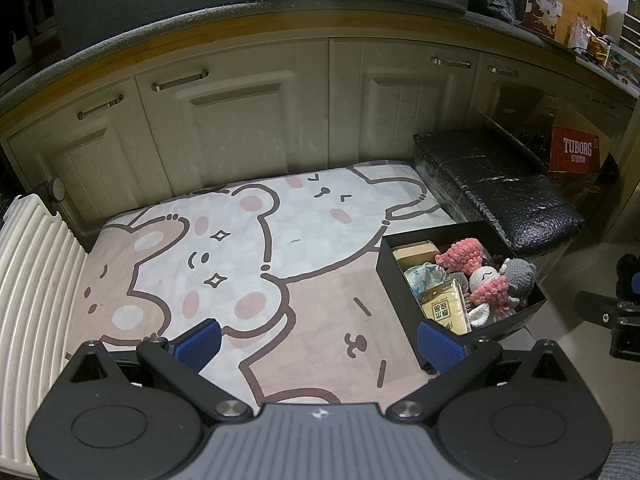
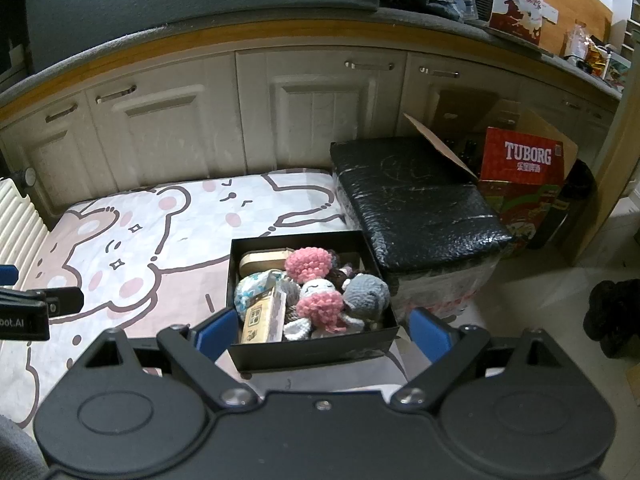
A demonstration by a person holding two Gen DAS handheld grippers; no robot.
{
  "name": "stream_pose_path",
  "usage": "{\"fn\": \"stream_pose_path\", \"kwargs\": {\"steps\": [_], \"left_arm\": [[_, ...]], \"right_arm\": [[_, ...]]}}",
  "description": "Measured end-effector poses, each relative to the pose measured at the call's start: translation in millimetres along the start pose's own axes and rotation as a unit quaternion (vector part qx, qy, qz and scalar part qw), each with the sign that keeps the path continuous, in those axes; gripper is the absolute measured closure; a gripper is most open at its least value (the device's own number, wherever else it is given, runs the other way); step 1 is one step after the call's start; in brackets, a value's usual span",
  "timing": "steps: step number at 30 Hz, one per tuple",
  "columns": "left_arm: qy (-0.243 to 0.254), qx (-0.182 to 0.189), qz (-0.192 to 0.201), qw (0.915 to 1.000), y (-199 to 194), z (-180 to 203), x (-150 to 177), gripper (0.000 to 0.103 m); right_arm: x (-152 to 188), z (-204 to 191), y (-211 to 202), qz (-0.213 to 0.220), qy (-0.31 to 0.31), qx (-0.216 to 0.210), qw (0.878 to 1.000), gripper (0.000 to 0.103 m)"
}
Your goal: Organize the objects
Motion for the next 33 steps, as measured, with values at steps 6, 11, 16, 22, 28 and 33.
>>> {"fn": "stream_pose_path", "kwargs": {"steps": [6,11,16,22,28,33], "left_arm": [[0.000,-0.001,-0.001,1.0000,0.4,-0.2,0.1,0.000],[0.000,0.001,-0.001,1.0000,0.6,2.3,0.9,0.000],[0.000,0.001,-0.001,1.0000,0.6,2.5,0.7,0.000],[0.000,0.000,-0.001,1.0000,0.8,2.3,0.3,0.000],[0.000,0.001,-0.001,1.0000,0.8,2.5,0.5,0.000],[0.001,0.002,-0.001,1.0000,1.1,3.5,0.7,0.000]], "right_arm": [[0.1,-0.2,0.1,0.000,0.000,0.000,1.000,0.009],[0.0,-0.1,0.1,0.000,0.000,0.000,1.000,0.009],[-0.1,0.0,0.2,0.000,0.000,0.000,1.000,0.009],[0.0,-0.2,0.2,0.000,0.000,0.000,1.000,0.009],[0.1,-0.4,0.1,0.000,0.000,0.000,1.000,0.009],[0.0,-0.5,0.0,0.000,0.000,0.000,1.000,0.009]]}}
Point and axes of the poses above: each gripper's, at about its wrist camera, not at the fingertips, and y roughly the way its jaws point, z to its right, x to its underside, the point moved 4 cm from there along y, roughly the way its jaws point, and after that the axes turned 7 degrees about y, right-handed, at the moved point
